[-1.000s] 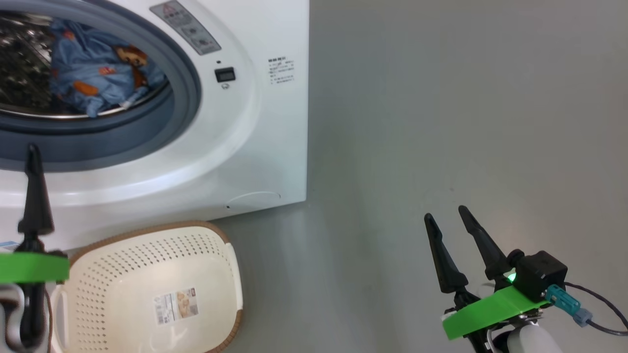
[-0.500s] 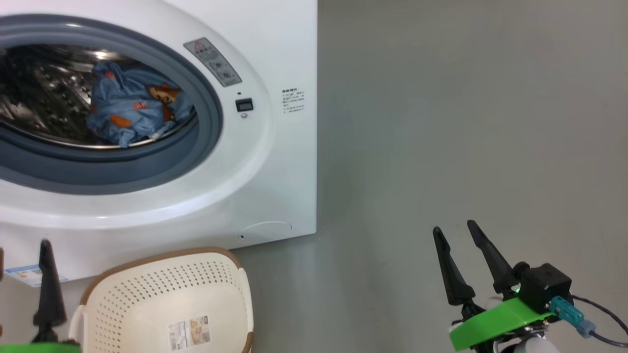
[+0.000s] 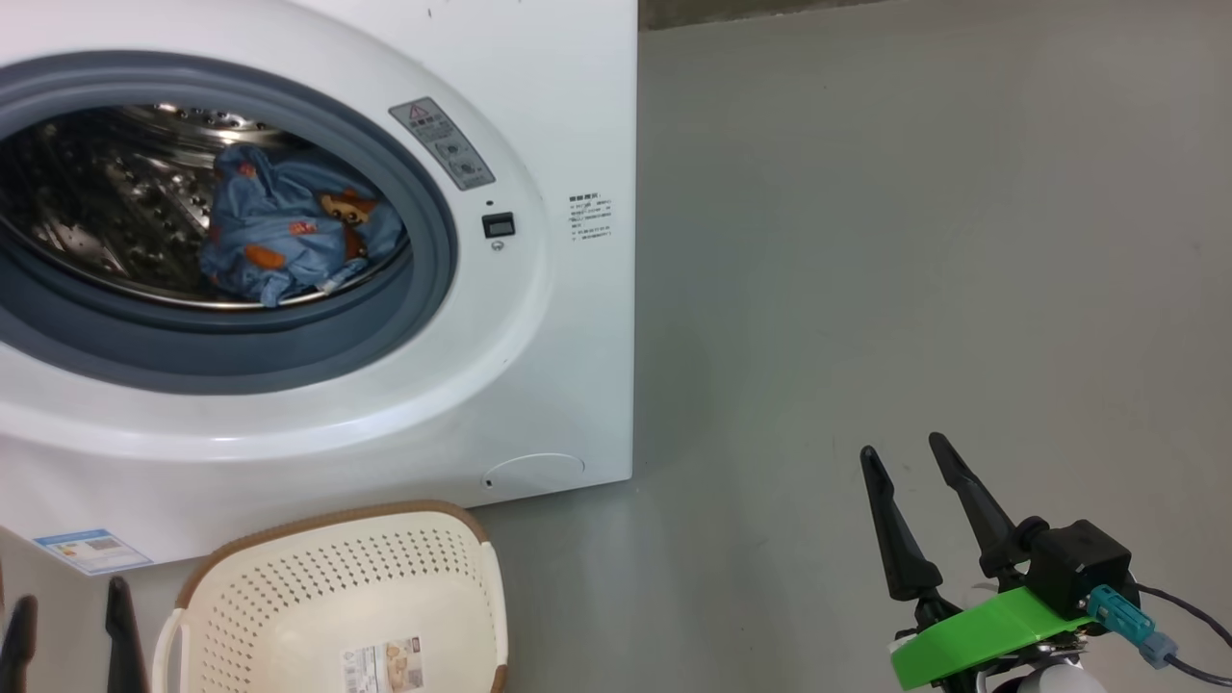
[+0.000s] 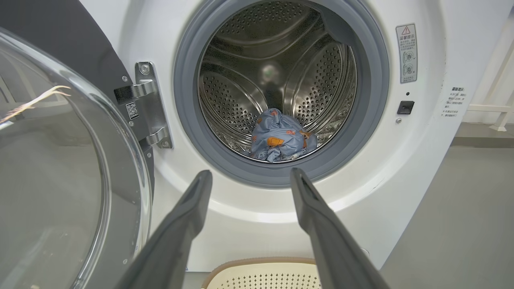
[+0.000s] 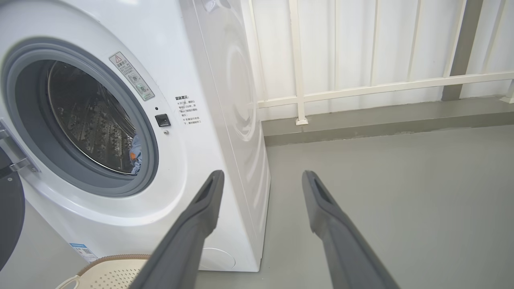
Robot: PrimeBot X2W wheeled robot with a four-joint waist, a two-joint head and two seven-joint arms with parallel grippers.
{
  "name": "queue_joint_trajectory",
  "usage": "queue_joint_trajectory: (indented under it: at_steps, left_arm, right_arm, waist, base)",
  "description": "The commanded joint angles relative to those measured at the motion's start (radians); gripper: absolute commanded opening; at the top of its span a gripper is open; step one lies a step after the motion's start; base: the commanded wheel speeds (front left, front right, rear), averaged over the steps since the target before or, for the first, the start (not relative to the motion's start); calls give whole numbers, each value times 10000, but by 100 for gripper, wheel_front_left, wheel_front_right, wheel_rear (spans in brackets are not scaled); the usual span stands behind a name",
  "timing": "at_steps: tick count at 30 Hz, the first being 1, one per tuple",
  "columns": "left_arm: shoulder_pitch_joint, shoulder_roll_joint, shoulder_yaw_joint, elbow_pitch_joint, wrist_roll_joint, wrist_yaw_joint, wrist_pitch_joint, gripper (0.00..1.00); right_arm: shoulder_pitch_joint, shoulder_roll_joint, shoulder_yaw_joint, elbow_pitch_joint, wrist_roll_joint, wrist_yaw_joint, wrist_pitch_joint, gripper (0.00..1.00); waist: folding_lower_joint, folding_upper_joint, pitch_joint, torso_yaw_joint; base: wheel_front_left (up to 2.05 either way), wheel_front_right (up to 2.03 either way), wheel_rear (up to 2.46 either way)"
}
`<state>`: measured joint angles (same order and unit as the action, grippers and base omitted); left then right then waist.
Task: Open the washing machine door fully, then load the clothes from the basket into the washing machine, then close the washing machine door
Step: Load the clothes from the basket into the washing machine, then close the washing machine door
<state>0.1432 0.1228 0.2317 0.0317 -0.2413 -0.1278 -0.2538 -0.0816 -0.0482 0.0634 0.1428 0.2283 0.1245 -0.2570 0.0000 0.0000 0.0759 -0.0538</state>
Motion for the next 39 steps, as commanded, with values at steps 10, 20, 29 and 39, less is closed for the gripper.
queue_joint_trajectory:
  at_steps: [10,20,29,39]
  left_arm:
    - [423,-119,309,-535,396,-28,-80,100]
    - [515,-282,186,-562,429,-28,-80,100]
    - [496,-330,323,-717,466,-29,-80,100]
    - [436,-369,427,-776,502,-29,-80,100]
  right_arm:
    - [-1,-20,247,-280,-295,62,-48,100]
    - [46,-20,226,-248,-370,62,-48,100]
    - [1,-20,211,-236,-272,62,-48,100]
    - [-15,-20,213,-254,-181,62,-48,100]
  waist:
    - [0,0,-166,-43]
    - [0,0,-205,-56]
    - [0,0,-153,-77]
    - [0,0,-58,-106]
  base:
    - [0,0,0]
    - [0,0,0]
    - [-22,22,0]
    - [-141,141,0]
